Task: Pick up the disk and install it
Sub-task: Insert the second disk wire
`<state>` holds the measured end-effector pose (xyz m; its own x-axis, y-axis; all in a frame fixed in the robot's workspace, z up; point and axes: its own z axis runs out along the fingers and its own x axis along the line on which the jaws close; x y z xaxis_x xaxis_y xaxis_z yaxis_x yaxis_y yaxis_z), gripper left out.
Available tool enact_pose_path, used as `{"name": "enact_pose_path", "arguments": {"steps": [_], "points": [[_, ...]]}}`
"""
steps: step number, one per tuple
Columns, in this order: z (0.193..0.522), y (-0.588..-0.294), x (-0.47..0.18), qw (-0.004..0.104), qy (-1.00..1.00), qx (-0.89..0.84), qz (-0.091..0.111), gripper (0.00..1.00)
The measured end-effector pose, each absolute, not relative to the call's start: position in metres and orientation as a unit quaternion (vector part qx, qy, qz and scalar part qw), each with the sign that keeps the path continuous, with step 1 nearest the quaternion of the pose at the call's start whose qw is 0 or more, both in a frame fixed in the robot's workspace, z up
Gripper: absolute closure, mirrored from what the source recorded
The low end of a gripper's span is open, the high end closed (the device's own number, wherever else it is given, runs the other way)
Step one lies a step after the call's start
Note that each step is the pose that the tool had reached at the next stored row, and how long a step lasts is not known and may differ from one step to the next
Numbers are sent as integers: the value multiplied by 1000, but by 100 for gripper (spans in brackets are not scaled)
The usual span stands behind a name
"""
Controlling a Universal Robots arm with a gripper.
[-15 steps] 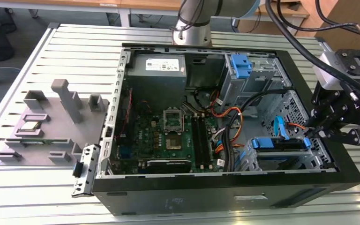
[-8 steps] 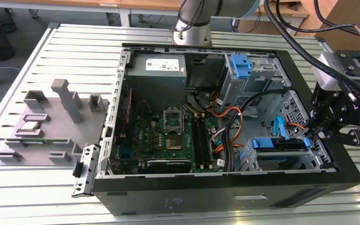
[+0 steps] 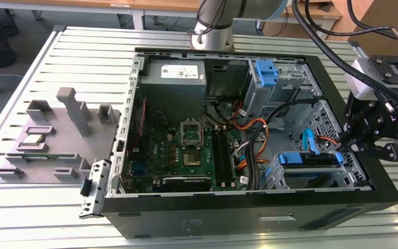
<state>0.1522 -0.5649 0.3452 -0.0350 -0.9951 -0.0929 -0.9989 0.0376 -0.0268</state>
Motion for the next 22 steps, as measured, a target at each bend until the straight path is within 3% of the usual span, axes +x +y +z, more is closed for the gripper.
{"name": "enact_pose_path", "arguments": {"steps": [3,13,22], "points": [[345,-565,152,43,719,-693,23,83],[345,-565,151,43,719,-693,22,84],[345,-565,134,53,717,-695,13,84]]}}
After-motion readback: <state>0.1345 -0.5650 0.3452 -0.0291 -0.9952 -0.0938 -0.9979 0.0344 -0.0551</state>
